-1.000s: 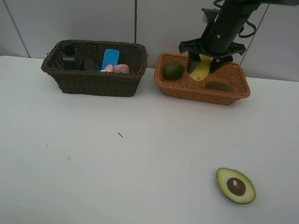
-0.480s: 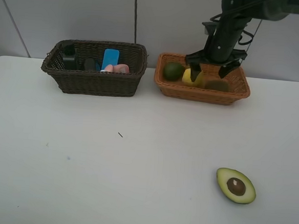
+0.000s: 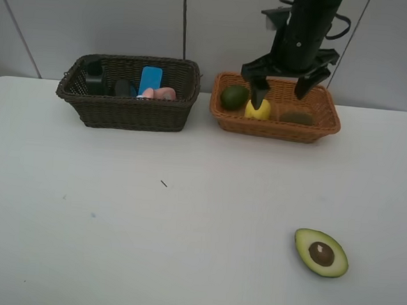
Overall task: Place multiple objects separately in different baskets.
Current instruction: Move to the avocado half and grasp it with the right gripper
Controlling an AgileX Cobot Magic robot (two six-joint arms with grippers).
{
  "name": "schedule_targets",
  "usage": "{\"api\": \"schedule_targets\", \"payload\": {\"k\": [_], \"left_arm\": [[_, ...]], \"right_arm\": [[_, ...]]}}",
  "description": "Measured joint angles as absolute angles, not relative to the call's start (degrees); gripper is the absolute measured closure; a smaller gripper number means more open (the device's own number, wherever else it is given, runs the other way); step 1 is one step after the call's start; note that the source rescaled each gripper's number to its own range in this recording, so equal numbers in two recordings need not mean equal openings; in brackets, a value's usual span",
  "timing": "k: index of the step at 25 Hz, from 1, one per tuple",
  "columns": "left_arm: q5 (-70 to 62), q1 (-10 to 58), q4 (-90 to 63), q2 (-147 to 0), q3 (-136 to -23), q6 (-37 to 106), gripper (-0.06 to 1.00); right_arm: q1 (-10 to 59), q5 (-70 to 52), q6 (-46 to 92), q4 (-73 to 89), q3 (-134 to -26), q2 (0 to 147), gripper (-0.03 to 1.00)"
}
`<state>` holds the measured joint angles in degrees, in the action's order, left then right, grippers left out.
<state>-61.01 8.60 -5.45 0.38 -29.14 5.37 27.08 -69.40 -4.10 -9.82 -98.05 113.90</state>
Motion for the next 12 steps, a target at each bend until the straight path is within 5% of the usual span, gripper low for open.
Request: {"api": "schedule_targets", "payload": {"k": [12], "left_arm": [[-61.0, 8.6, -5.4, 0.4, -29.1, 5.4, -0.05]], "right_arm": [[27.3, -64.9, -5.9, -12.7, -57.2, 89.5, -0.03]]}}
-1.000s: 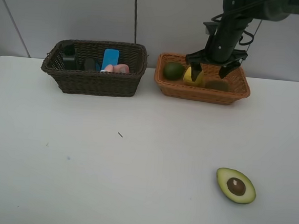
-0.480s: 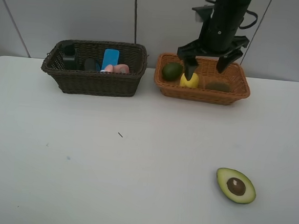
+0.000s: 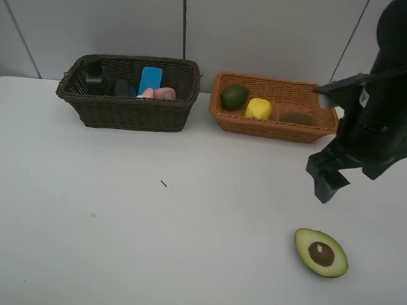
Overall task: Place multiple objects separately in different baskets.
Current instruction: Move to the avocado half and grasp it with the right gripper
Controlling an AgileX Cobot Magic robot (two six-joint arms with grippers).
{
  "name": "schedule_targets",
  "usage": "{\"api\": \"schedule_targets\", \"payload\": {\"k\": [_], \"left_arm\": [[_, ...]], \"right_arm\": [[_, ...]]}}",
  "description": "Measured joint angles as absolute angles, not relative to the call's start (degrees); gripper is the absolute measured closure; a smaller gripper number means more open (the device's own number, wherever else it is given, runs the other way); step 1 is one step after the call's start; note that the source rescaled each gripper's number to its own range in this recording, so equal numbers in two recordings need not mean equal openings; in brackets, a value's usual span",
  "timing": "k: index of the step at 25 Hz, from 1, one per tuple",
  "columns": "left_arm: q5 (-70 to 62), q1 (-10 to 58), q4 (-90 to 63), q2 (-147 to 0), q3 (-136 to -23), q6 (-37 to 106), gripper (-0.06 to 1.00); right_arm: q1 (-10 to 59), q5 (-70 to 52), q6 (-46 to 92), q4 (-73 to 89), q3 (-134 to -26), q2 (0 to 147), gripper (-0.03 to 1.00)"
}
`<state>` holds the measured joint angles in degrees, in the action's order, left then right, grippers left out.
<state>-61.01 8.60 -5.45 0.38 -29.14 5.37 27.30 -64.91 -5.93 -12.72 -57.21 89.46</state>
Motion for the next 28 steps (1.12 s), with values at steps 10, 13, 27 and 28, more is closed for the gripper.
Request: {"api": "schedule_targets", "payload": {"k": [10, 13, 27, 28], "left_arm": [[-61.0, 8.6, -5.4, 0.4, -29.1, 5.4, -0.05], [-61.0, 8.6, -5.4, 0.4, -29.1, 5.4, -0.05], [-61.0, 8.6, -5.4, 0.4, -29.1, 5.4, -0.05], [-61.0, 8.6, -5.4, 0.4, -29.1, 5.4, -0.05]], "right_arm": [[27.3, -53.7, -3.9, -6.8, -42.2, 84.6, -0.03], [27.3, -48.9, -2.0, -4.7, -40.1, 84.6, -0.03], [27.3, -41.6, -1.1, -5.8, -39.5, 92.5, -0.03], [27.3, -41.2, -1.0, -5.8, -39.4, 93.2, -0.03]]}}
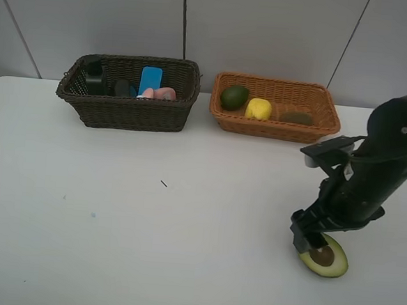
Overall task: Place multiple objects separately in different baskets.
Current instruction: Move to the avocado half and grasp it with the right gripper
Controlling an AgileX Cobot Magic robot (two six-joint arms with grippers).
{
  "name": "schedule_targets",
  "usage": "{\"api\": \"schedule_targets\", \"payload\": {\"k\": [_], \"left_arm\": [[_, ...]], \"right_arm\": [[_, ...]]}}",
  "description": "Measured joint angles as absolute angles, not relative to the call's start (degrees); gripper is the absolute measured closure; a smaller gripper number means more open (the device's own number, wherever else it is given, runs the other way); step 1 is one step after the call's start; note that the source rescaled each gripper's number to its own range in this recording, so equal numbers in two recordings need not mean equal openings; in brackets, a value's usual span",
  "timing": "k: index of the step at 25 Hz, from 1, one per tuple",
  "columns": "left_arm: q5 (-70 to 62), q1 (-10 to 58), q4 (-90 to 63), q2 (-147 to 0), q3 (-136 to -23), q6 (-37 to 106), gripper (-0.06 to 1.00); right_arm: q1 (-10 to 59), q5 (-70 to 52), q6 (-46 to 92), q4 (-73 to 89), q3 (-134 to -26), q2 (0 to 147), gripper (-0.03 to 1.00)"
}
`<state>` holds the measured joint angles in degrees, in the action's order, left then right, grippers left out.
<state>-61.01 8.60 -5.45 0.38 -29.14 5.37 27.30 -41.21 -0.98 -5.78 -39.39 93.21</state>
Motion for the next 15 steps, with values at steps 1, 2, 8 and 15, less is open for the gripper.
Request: {"api": "schedule_targets", "payload": {"k": [1, 2, 8, 15], "left_arm": [[-61.0, 8.6, -5.4, 0.4, -29.1, 5.4, -0.05], [-61.0, 8.6, -5.4, 0.4, -29.1, 5.4, -0.05], [-61.0, 8.6, -5.4, 0.4, -29.1, 5.4, -0.05], [-61.0, 8.6, -5.4, 0.4, -29.1, 5.4, -0.05]], "right_arm": [[27.3, -41.0, -1.0, -5.8, -39.3, 93.9, -0.03], [27.3, -40.9, -0.9, -5.8, -39.3, 94.5, -0.03], [27.3, -40.2, -0.6, -5.8, -39.3, 95.2, -0.03], [27.3, -39.8, -0.4, -5.7, -39.3, 95.7, -0.03]]}}
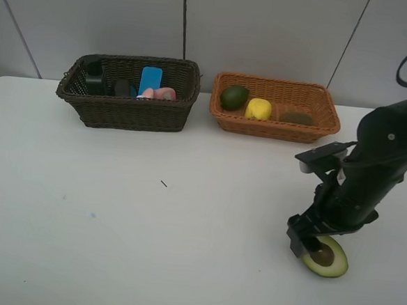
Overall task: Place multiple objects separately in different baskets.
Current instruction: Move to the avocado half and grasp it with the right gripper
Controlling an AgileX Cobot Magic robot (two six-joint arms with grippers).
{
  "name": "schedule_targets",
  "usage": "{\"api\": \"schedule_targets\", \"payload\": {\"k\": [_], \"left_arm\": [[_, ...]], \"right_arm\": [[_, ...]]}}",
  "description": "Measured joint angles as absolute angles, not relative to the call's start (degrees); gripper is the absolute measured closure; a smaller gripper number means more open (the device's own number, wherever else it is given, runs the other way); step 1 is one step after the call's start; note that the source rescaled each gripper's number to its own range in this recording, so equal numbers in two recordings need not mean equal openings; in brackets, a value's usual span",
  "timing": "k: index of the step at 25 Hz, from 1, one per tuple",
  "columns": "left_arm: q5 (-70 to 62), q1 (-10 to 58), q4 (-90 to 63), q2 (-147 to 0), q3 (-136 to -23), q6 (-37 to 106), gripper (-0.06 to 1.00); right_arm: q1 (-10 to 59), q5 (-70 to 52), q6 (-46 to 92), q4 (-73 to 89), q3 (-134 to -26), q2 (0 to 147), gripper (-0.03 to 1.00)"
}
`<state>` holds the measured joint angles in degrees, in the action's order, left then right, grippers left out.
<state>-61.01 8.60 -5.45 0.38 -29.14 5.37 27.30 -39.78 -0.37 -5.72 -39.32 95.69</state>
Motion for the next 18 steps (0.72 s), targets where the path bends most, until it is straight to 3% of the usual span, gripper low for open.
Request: {"api": "schedule_targets", "payload": {"k": [14, 16, 18], "left_arm": [[-61.0, 8.6, -5.4, 0.4, -29.1, 5.4, -0.05], [-61.0, 8.6, -5.4, 0.4, -29.1, 5.4, -0.05], [-61.0, 8.6, -5.4, 0.4, -29.1, 5.4, -0.05]], "right_arm": [[27.3, -39.7, -0.4, -6.0, -39.4, 103.4, -0.03], [27.3, -39.9, -0.4, -6.2, -39.4, 103.4, 0.03], [27.3, -40.7, -0.4, -6.3, -39.4, 103.5, 0.17]]}}
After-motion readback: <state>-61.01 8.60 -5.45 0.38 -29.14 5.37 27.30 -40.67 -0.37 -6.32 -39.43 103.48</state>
